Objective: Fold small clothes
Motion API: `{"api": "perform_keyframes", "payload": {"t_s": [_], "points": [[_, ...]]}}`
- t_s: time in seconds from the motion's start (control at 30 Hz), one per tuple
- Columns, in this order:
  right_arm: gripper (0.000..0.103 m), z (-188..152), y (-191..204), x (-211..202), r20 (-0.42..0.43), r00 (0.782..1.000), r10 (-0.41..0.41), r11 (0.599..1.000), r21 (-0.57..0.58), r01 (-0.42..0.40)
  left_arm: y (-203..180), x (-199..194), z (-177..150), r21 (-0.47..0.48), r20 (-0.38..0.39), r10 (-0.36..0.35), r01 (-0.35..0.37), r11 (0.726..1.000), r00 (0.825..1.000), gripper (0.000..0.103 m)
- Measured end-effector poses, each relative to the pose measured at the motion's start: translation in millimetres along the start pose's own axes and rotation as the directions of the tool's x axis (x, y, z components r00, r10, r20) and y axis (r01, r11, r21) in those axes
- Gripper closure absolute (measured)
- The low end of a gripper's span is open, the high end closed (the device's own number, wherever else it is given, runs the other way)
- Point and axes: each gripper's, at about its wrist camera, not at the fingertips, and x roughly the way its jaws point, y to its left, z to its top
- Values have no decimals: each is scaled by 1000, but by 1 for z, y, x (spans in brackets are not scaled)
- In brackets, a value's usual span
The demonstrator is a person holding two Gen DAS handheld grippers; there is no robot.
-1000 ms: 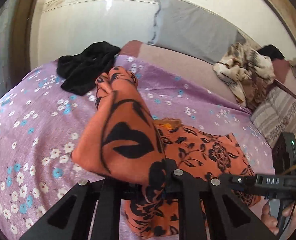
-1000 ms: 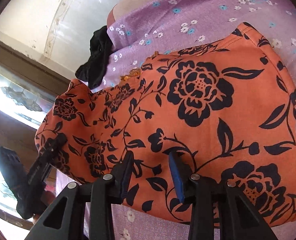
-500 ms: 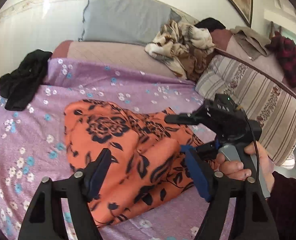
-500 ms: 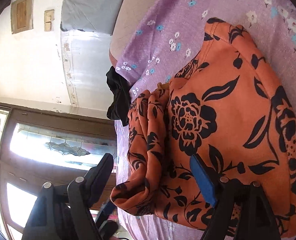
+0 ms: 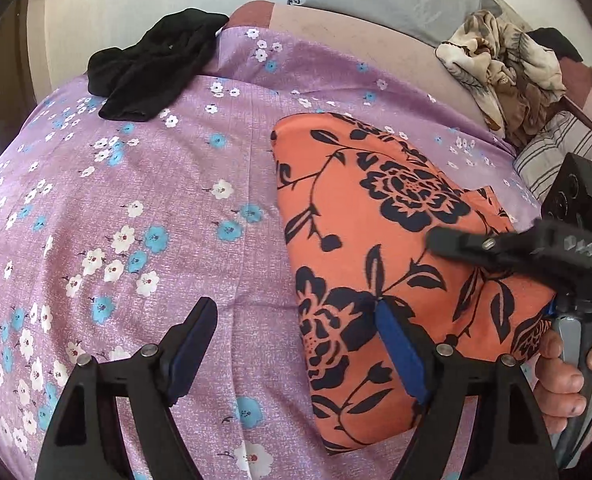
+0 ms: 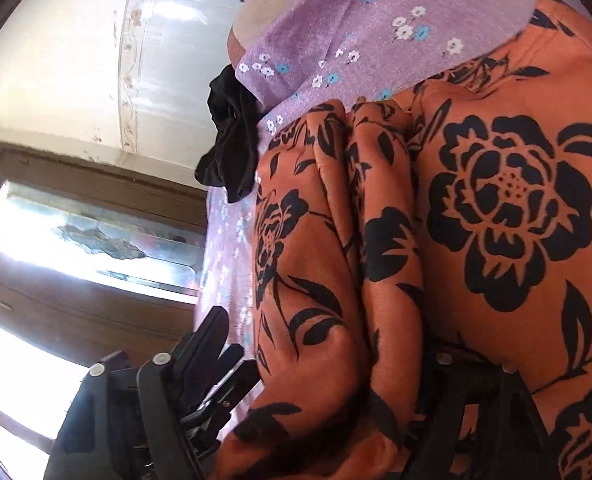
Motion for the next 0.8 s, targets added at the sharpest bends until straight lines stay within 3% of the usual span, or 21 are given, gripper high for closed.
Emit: {"api": "perform_keyframes", "payload": {"t_s": [0.03, 0.17, 0.3, 0.4, 0.47, 0.57, 0.6, 0.7, 0.8], "points": [[80, -2, 5, 0, 8, 1000, -30, 999, -33, 31, -2, -1, 1, 0, 3, -12, 12, 1000, 1000, 21], [85, -2, 34, -39, 163, 986, -26, 985, -165, 53, -10, -12, 5, -5, 55, -56, 57, 998, 997, 21], [85, -3, 61, -101, 348, 937, -18, 952, -280, 122, -24, -23, 8, -1, 118, -130, 131, 991, 984, 21], [85, -9, 52, -137, 424, 903, -76, 934, -287, 214, -42, -17, 4, 52, 96, -126, 122, 991, 987, 21], [85, -12, 32, -149, 422, 892, -164, 923, -253, 290, -54, -2, 1, 81, 54, -119, 114, 990, 991, 21], [81, -5, -18, -143, 227, 940, -254, 952, -111, 284, -70, 13, -4, 119, 7, -90, 89, 989, 996, 21], [80, -3, -34, -140, 174, 953, -247, 965, -44, 258, -73, 16, -4, 125, -4, -82, 82, 989, 997, 21], [72, 1, -67, -146, 129, 986, -104, 991, 100, 91, -74, 21, -3, 108, -26, -76, 79, 991, 997, 21], [20, 7, -80, -161, 210, 977, -27, 986, 164, -8, -72, 25, -2, 96, -38, -78, 82, 992, 996, 19]]}}
